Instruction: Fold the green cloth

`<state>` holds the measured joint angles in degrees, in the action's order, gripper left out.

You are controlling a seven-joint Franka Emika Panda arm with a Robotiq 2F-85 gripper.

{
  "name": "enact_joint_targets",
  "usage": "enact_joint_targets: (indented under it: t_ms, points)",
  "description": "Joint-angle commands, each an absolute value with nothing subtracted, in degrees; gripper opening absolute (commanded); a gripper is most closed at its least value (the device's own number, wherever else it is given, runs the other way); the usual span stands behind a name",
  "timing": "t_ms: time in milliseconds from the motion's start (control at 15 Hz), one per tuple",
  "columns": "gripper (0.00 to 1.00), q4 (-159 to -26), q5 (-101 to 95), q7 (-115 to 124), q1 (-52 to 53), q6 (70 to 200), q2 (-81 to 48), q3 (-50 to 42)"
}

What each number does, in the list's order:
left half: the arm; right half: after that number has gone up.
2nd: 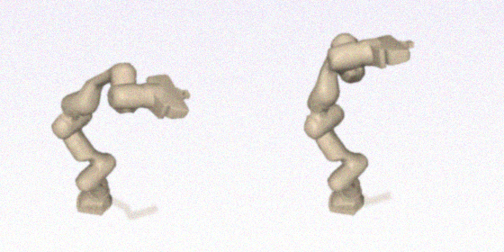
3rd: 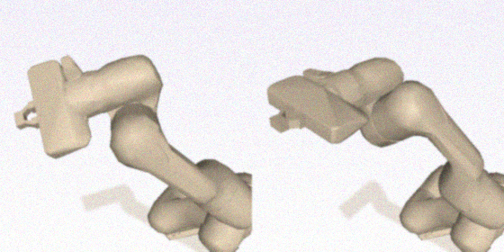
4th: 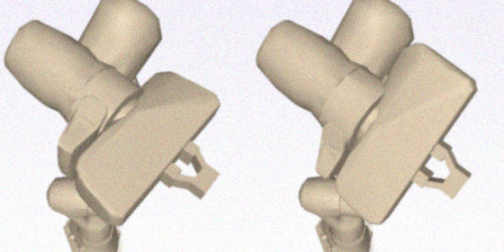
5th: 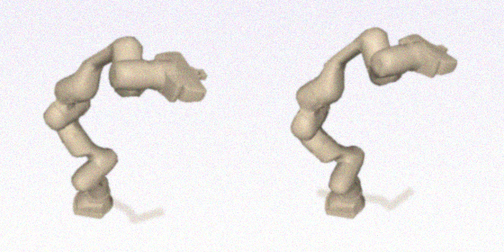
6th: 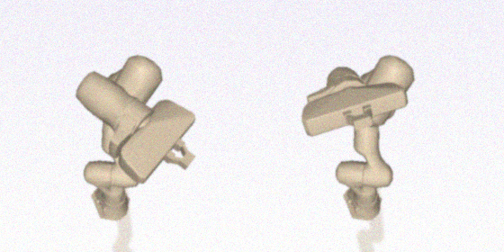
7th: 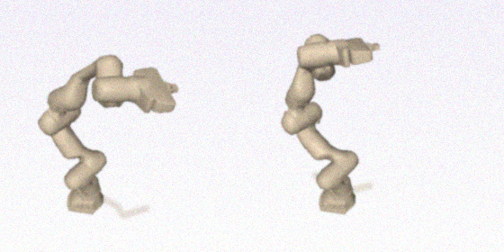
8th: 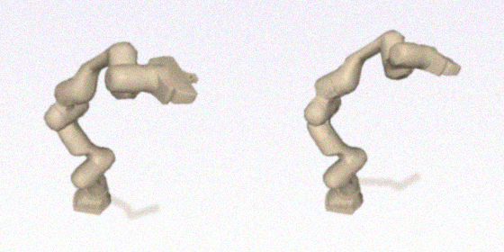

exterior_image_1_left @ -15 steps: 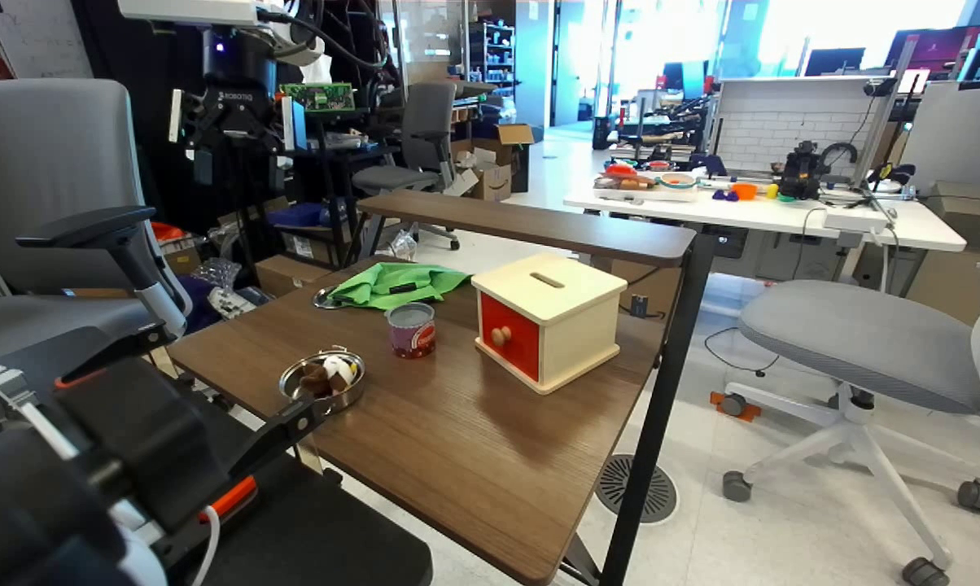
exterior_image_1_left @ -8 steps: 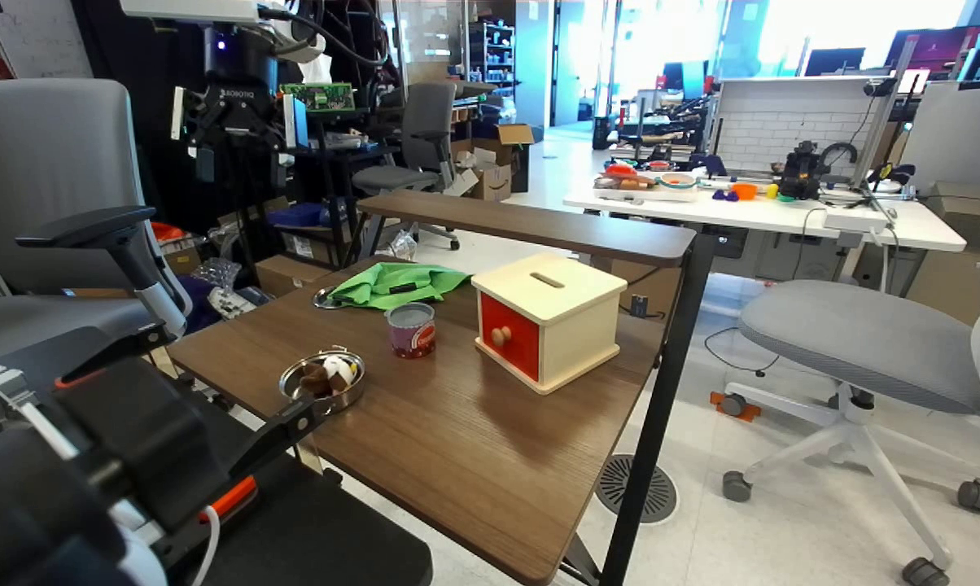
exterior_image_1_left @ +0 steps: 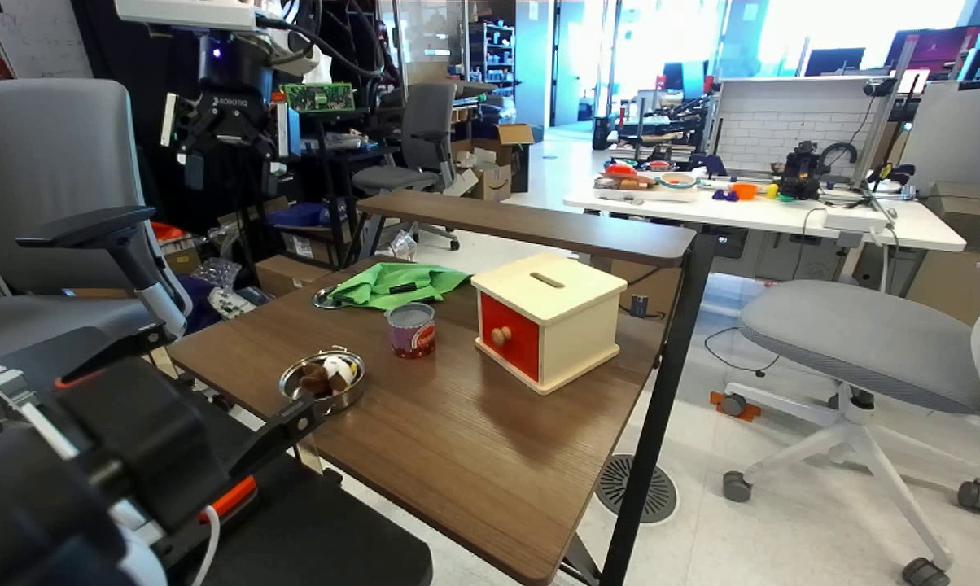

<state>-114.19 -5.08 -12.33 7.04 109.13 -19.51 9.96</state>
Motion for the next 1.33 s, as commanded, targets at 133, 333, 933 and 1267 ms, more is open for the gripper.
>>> enact_joint_targets:
  t_ms: [133,333,933,1267]
  points:
    - [1.0,-106.54,-8.59,-18.09,9.47,102.43,-29.85,10.36]
    - [1.0,-105.62,-13.2,-19.62,10.95,105.63,-32.74,10.08]
    - [1.0,-117.06,-11.44,-26.42,6.18,136.1,-28.74,12.69]
    - [1.0,-115.45,-11.16,-27.07,4.45,144.31,-31.41,11.61]
